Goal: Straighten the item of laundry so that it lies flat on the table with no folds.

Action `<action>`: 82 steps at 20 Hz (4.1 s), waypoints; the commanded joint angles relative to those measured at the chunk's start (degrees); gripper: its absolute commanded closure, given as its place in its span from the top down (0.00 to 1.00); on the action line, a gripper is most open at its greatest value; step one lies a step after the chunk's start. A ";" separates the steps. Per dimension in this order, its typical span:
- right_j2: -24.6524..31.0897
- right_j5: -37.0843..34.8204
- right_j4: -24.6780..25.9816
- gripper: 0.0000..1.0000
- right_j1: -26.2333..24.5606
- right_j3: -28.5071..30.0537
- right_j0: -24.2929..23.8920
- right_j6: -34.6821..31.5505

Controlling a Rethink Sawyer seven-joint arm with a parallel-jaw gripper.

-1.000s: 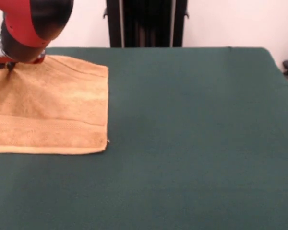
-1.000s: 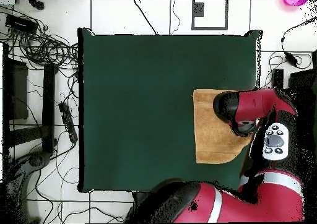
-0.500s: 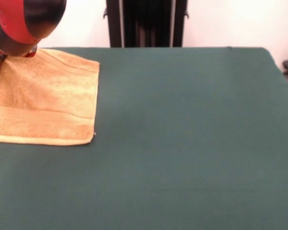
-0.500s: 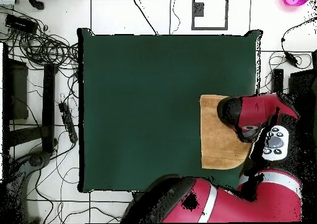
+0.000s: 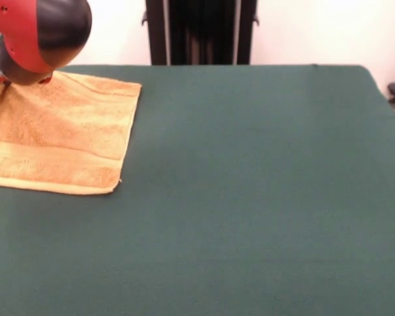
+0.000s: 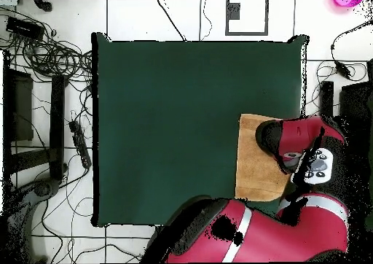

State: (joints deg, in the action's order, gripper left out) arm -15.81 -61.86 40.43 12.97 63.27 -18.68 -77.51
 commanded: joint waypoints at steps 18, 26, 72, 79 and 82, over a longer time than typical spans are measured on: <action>-0.03 0.39 -2.37 1.00 -3.63 -0.35 3.60 -12.72; 3.23 10.13 -5.12 1.00 3.38 6.02 1.26 -11.79; 36.86 42.25 -17.58 1.00 22.40 34.42 -25.43 -0.91; 35.11 39.12 -17.55 1.00 22.53 33.75 -23.36 -1.91; 32.12 34.03 -18.09 1.00 21.77 32.01 -20.65 -2.89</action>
State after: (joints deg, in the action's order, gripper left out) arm 12.86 -21.29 22.05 36.82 90.85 -44.25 -77.51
